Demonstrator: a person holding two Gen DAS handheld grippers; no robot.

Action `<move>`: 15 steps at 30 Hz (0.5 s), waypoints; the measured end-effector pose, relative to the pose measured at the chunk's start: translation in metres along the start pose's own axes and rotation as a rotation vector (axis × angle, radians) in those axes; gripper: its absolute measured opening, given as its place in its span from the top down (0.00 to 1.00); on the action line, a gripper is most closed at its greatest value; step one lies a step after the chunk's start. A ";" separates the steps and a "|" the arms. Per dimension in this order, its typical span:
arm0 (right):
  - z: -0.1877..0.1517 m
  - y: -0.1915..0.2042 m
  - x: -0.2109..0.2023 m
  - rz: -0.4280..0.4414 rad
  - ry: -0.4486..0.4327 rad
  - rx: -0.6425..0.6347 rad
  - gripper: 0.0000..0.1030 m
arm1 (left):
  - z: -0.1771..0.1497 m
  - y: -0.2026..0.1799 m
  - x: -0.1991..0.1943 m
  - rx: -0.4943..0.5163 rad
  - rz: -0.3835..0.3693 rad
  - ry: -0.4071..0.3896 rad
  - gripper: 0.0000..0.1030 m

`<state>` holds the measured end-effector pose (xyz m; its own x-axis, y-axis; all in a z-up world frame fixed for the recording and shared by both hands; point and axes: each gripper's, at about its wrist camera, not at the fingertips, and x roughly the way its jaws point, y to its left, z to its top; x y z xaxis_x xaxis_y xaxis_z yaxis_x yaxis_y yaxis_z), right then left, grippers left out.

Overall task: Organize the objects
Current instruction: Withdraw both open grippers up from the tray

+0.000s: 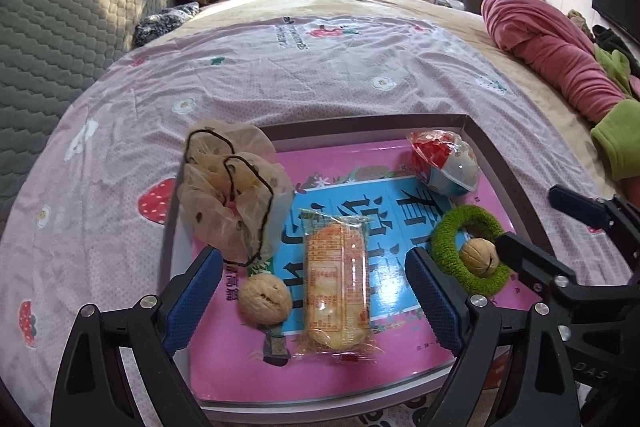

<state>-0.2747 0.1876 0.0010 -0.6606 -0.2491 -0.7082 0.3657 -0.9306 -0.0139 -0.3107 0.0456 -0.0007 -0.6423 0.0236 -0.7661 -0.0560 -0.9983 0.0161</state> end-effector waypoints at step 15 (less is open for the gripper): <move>0.008 -0.002 -0.030 0.006 -0.101 0.033 0.11 | 0.005 0.008 -0.031 -0.020 0.023 -0.075 0.10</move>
<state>-0.2608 0.1953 0.0276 -0.7218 -0.2784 -0.6337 0.3486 -0.9372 0.0146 -0.2957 0.0367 0.0264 -0.6984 0.0033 -0.7157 -0.0251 -0.9995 0.0198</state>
